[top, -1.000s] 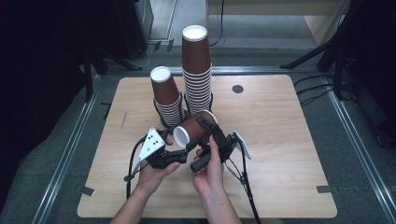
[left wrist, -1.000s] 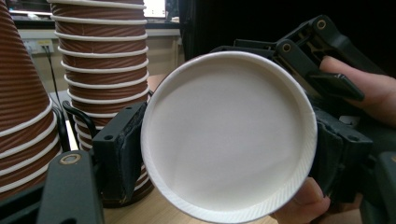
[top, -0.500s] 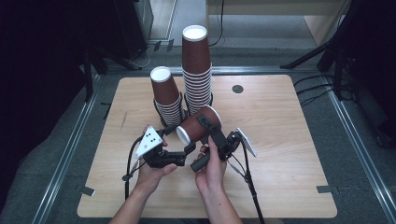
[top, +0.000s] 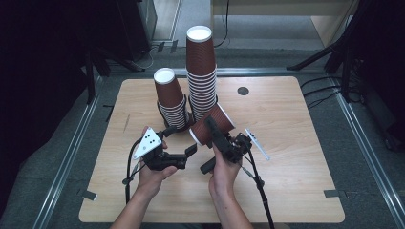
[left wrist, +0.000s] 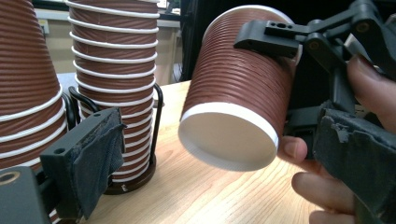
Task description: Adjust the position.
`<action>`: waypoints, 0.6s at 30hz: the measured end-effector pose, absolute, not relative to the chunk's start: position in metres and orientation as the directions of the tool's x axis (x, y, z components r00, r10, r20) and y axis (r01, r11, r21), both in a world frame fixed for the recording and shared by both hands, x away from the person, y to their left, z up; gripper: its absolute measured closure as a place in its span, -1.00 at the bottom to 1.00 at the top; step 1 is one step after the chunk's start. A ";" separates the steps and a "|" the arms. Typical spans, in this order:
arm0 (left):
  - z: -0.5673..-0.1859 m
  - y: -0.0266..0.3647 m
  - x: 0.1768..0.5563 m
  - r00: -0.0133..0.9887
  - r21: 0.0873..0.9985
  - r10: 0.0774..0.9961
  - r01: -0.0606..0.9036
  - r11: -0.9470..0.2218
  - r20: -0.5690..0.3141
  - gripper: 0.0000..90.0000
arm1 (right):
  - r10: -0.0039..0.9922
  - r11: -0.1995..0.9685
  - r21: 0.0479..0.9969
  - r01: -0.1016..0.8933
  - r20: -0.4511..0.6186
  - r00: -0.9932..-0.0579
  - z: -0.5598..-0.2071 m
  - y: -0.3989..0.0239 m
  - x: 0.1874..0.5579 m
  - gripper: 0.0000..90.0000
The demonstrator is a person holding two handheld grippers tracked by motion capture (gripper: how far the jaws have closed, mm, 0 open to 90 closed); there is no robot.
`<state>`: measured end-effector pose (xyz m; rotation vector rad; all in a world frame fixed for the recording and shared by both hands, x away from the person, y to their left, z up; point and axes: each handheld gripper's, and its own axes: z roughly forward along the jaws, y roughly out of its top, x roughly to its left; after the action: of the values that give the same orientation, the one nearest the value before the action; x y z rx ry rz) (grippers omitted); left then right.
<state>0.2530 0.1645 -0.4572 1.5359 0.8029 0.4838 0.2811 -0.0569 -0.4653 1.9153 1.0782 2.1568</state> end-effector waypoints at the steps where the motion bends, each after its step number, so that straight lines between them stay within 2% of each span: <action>1: -0.457 0.165 0.253 0.667 0.978 0.729 0.207 0.016 -0.153 -0.94 | 0.511 -0.738 0.565 0.370 0.825 -0.240 -0.465 -0.057 0.281 -0.71; 5: -0.458 0.167 0.254 0.664 0.977 0.731 0.211 0.017 -0.156 -0.94 | 0.609 -0.677 0.667 0.310 0.745 -0.273 -0.462 -0.056 0.279 -0.71; 12: -0.458 0.168 0.254 0.662 0.977 0.732 0.214 0.021 -0.161 -0.94 | 0.706 -0.580 0.778 0.241 0.628 -0.328 -0.460 -0.056 0.279 -0.70; 14: -0.458 0.168 0.254 0.662 0.977 0.732 0.214 0.021 -0.161 -0.94 | 0.753 -0.524 0.832 0.183 0.553 -0.358 -0.459 -0.055 0.277 -0.70; 16: -0.458 0.169 0.254 0.661 0.977 0.733 0.214 0.019 -0.159 -0.94 | 0.769 -0.502 0.849 0.168 0.526 -0.362 -0.458 -0.055 0.276 -0.70; 17: -0.458 0.170 0.254 0.660 0.977 0.734 0.215 0.018 -0.159 -0.94 | 0.804 -0.447 0.886 0.125 0.459 -0.378 -0.457 -0.054 0.274 -0.70; 18: -0.458 0.170 0.254 0.660 0.977 0.734 0.215 0.018 -0.159 -0.94 | 0.804 -0.447 0.886 0.125 0.459 -0.378 -0.457 -0.054 0.274 -0.70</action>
<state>0.2540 0.1696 -0.4579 1.5375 0.8161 0.4825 0.2740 -0.0539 -0.4570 1.3643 1.2660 1.8762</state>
